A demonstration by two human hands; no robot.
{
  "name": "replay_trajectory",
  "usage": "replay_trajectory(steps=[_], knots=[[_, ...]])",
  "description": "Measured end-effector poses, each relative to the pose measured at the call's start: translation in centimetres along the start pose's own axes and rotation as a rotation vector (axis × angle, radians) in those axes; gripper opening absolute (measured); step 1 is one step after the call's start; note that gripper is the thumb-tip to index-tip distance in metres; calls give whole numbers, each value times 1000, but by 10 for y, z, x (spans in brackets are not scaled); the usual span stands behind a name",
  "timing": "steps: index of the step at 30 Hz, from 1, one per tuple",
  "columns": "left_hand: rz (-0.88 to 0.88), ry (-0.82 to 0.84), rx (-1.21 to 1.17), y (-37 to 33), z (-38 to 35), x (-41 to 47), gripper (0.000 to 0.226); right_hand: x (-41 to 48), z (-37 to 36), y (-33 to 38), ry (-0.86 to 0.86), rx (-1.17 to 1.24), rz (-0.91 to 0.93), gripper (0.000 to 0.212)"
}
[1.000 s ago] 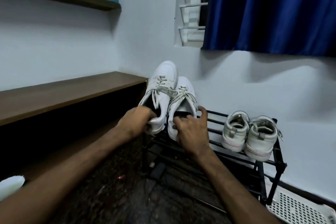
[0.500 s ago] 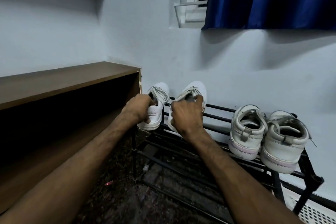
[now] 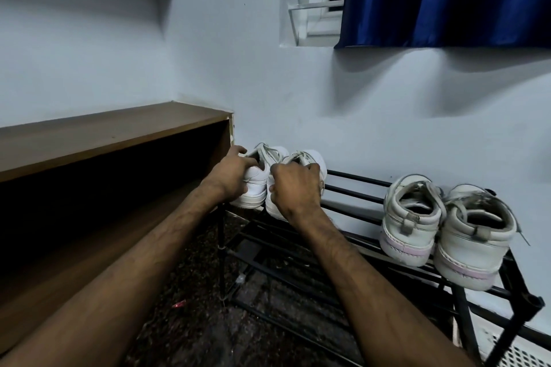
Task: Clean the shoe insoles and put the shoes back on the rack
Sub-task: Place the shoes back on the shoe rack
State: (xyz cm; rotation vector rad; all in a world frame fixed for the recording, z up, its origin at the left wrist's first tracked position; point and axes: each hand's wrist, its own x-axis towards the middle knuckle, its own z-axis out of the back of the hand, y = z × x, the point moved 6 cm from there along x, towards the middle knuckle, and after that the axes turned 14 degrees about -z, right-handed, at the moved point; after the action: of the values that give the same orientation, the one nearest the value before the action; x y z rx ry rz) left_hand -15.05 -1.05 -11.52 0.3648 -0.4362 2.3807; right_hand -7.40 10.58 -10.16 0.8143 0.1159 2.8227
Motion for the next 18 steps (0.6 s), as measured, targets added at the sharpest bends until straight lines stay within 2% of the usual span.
replay_trajectory(steps=[4, 7, 9, 11, 13, 18], knots=[[14, -210, -220, 2, -4, -13, 68, 0, -2, -3, 37, 114, -23, 21], [142, -255, -420, 15, -21, -30, 111, -1, -10, -6, 35, 134, -49, 28], [195, -240, -444, 16, -32, -36, 123, -4, -19, -15, 57, 173, -133, 41], [201, -242, -394, 13, -36, -38, 114, -6, -28, -21, 131, 264, -179, 59], [222, -253, -371, 15, -37, -37, 106, -6, -35, -21, 212, 342, -150, 75], [229, -293, -387, 27, -34, -37, 101, 0, -31, -18, 207, 371, -115, 77]])
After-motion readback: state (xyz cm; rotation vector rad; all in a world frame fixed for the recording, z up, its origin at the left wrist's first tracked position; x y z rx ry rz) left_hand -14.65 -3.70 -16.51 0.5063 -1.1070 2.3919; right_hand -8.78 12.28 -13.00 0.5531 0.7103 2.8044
